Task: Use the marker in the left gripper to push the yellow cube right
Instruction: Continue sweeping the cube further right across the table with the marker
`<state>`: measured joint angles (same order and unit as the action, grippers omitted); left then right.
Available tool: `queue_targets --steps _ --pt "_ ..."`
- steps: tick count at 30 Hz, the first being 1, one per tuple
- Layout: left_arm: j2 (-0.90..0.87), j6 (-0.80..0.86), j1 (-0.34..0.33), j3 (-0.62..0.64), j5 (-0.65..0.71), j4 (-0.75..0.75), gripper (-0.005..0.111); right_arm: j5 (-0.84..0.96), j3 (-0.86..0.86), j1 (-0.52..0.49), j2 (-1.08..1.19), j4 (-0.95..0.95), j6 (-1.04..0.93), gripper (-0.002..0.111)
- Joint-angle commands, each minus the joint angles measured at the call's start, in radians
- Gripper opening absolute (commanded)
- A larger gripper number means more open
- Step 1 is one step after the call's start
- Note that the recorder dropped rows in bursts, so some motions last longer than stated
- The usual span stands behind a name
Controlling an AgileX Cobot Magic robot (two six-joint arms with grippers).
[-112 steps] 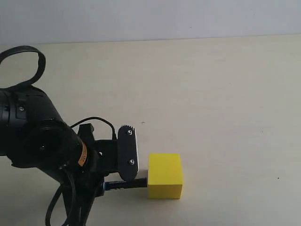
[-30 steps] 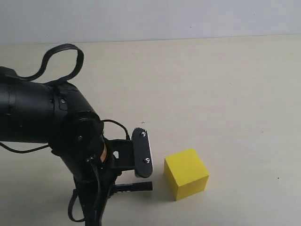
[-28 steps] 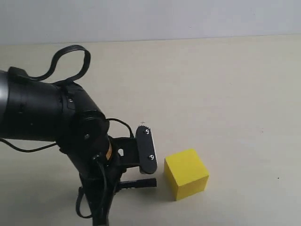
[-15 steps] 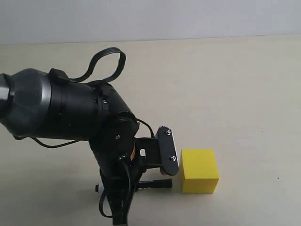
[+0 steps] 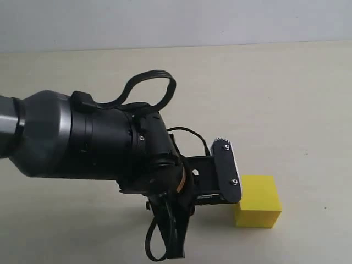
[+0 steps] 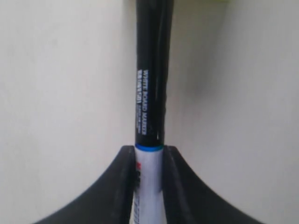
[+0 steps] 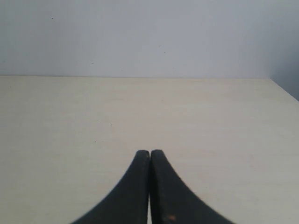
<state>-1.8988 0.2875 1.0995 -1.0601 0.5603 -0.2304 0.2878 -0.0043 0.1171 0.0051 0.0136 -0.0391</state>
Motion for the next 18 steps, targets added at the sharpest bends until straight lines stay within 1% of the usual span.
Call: queue_targets --steps 1,3,5,9,13,16,18 --pt "0.002 -0.028 -0.001 -0.015 0.061 -0.023 0.0 -0.006 0.004 -0.006 -0.005 0.006 -0.001 0.0" --pt "0.002 -0.049 -0.019 -0.013 0.109 -0.021 0.0 -0.006 0.004 -0.006 -0.005 0.006 -0.001 0.0" --pt "0.002 -0.055 -0.021 -0.013 0.109 -0.021 0.0 -0.006 0.004 -0.006 -0.005 0.006 -0.001 0.0" --pt "0.002 -0.048 0.005 -0.013 0.033 0.005 0.0 -0.006 0.004 -0.006 -0.005 0.006 -0.001 0.0" --pt "0.002 -0.035 0.038 -0.054 -0.026 0.02 0.0 -0.006 0.004 -0.006 -0.005 0.006 -0.001 0.0" --pt "0.002 -0.035 0.038 -0.104 0.008 0.063 0.0 -0.006 0.004 -0.006 -0.005 0.006 -0.001 0.0" --pt "0.002 -0.035 0.038 -0.115 0.05 0.061 0.0 -0.006 0.004 -0.006 -0.005 0.006 -0.001 0.0"
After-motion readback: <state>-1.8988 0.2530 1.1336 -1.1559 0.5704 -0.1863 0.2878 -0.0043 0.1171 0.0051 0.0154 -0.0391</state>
